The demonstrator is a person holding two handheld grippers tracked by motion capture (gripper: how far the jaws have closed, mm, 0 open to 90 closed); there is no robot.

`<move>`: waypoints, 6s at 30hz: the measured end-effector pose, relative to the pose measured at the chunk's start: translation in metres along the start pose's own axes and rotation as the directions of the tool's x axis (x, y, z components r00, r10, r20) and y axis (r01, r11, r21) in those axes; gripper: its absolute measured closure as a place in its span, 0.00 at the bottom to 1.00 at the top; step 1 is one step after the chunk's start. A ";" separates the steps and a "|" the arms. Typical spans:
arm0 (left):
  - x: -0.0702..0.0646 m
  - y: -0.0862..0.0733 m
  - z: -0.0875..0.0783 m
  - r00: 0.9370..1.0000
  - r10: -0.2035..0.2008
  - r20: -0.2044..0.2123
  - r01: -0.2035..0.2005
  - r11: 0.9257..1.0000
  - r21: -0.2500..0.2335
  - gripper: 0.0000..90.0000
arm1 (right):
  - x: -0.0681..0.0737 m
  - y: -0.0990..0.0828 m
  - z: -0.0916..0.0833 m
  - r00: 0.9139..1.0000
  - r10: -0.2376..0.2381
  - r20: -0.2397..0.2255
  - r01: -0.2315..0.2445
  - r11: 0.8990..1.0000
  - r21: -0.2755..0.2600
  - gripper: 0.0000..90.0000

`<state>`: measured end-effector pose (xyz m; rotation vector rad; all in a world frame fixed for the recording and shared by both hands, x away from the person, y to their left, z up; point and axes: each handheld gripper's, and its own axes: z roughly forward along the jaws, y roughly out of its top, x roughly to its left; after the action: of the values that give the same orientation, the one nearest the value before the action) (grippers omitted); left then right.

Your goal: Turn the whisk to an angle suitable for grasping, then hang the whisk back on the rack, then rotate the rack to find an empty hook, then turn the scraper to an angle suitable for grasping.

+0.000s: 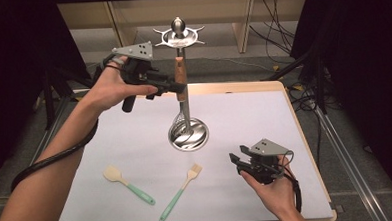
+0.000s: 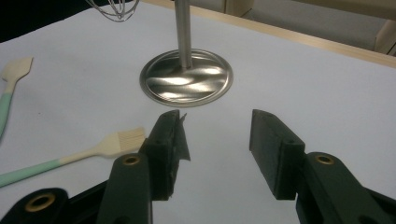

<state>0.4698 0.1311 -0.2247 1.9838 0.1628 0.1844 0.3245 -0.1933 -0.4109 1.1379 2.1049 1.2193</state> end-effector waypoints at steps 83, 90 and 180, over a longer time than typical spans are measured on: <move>-0.027 -0.020 -0.040 0.894 -0.300 -0.334 0.186 0.924 -0.333 0.93 | -0.039 -0.020 -0.016 0.989 0.123 0.081 -0.127 0.991 0.045 0.57; -0.030 -0.008 -0.038 0.886 -0.289 -0.362 0.148 0.917 -0.371 0.95 | -0.038 -0.021 -0.013 0.988 0.135 0.070 -0.137 0.990 0.025 0.57; -0.054 -0.113 -0.056 0.856 -0.249 -0.454 0.213 0.968 -0.130 0.99 | -0.042 -0.018 -0.017 0.984 0.163 0.073 -0.165 0.986 0.021 0.56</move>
<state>0.4025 0.2160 -0.3083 1.7940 0.6957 0.5055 0.3282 -0.2416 -0.4192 1.3694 2.0139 1.2068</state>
